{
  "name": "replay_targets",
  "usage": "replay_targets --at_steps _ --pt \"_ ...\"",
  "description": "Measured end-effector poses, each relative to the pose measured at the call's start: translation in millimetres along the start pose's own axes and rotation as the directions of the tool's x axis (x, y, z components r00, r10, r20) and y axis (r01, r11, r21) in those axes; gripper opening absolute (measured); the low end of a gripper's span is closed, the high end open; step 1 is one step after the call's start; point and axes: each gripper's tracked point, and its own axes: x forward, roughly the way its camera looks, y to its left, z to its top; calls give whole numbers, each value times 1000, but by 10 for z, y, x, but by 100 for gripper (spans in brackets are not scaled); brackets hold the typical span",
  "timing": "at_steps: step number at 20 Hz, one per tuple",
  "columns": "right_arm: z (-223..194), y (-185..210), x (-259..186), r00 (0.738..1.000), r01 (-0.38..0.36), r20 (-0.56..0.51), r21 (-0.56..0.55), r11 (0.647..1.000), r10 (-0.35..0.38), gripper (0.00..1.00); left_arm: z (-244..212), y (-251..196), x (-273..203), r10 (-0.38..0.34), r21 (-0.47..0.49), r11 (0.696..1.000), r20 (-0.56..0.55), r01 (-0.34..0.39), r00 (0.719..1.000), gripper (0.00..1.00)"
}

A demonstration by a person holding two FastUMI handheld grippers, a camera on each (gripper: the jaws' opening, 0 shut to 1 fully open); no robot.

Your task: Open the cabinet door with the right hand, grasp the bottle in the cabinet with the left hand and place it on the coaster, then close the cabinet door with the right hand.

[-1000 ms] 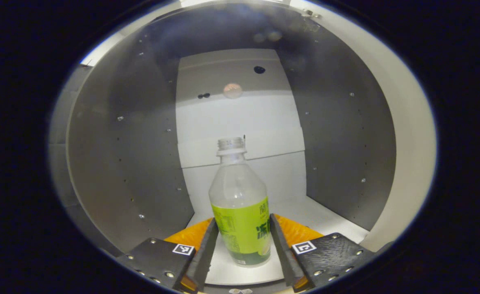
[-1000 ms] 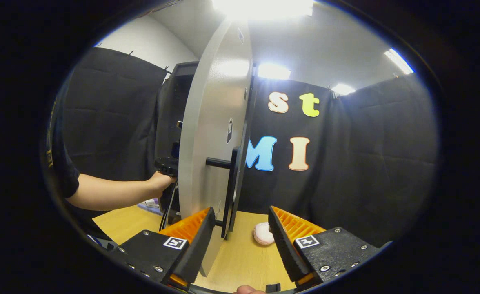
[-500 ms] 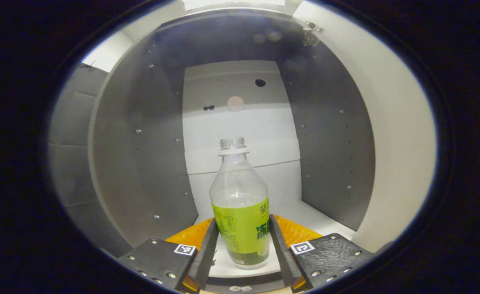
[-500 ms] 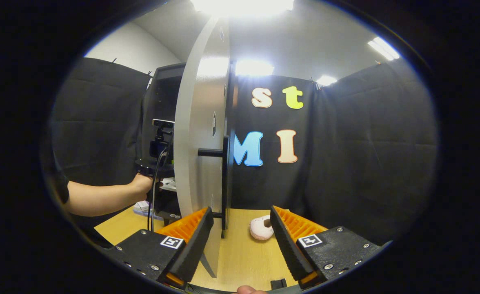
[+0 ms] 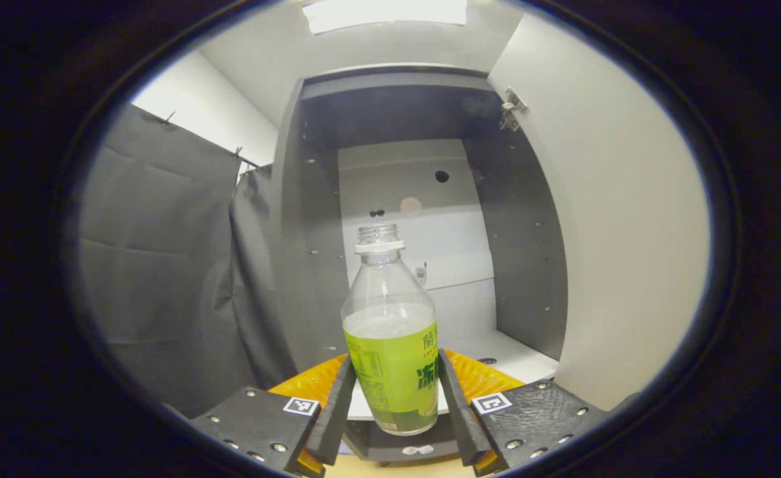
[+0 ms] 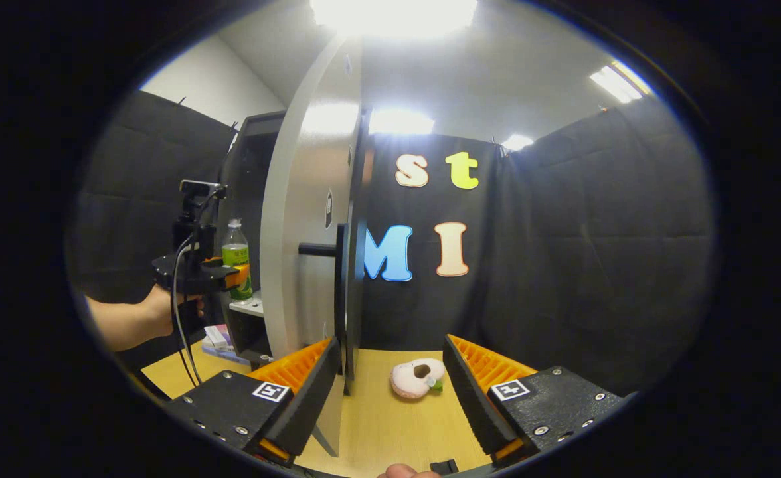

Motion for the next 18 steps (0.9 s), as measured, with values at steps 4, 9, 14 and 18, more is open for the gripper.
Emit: replay_targets --at_steps 4,9,14,18 --pt "40 -180 -85 999 34 30 20 999 -35 95 211 91 -494 40 18 999 32 -40 999 63" --pt "108 -483 -55 987 130 88 43 991 -133 96 -31 203 -986 89 42 995 34 -91 995 74" --pt "-243 -566 304 985 169 39 -35 985 -168 95 -593 252 -1535 107 52 993 42 -109 993 74" --pt "-701 -517 569 983 160 -79 -87 983 -167 95 -1216 120 -1949 66 76 995 54 -70 996 68"
